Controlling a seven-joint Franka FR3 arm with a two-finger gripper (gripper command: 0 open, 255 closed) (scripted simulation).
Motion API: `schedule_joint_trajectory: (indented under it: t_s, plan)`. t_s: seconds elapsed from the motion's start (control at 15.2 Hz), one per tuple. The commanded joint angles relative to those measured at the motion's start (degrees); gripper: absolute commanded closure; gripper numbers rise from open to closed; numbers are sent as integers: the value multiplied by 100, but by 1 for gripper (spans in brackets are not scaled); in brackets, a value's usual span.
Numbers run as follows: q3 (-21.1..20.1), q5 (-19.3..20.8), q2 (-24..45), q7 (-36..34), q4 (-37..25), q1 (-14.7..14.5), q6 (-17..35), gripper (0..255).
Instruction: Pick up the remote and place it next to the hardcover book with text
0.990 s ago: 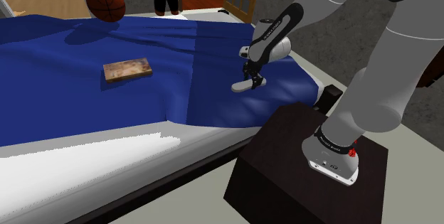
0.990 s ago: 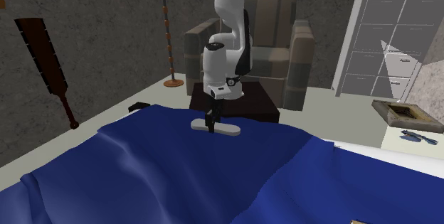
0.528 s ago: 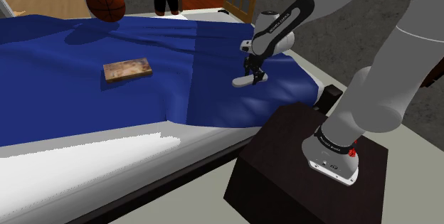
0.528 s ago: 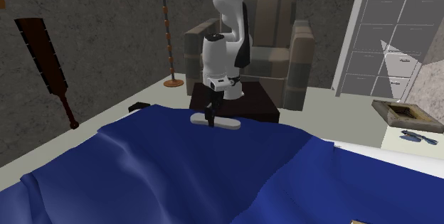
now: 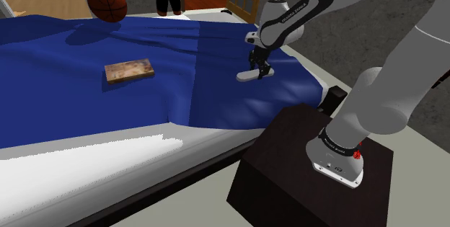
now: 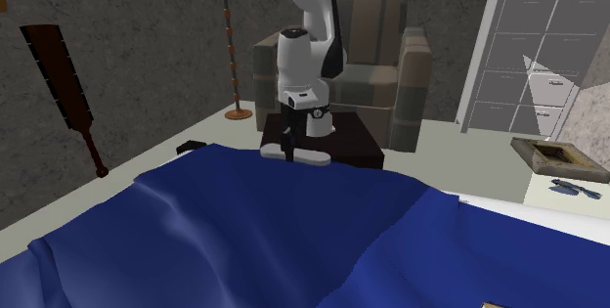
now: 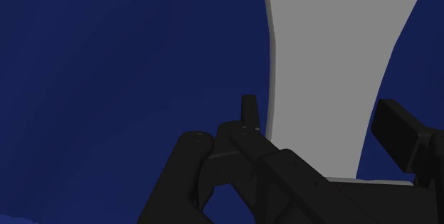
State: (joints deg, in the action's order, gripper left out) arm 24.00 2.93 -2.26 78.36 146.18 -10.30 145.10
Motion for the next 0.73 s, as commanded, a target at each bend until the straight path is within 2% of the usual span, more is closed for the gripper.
schedule_joint_trajectory:
  t_s: [0.0,0.13,0.66]
  plan:
    - [-8,112,-178,-87,-10,8,-177,255]
    - [-18,179,-303,-135,-43,19,-327,255]
    - [-616,-234,420,-998,-885,-576,-509,255]
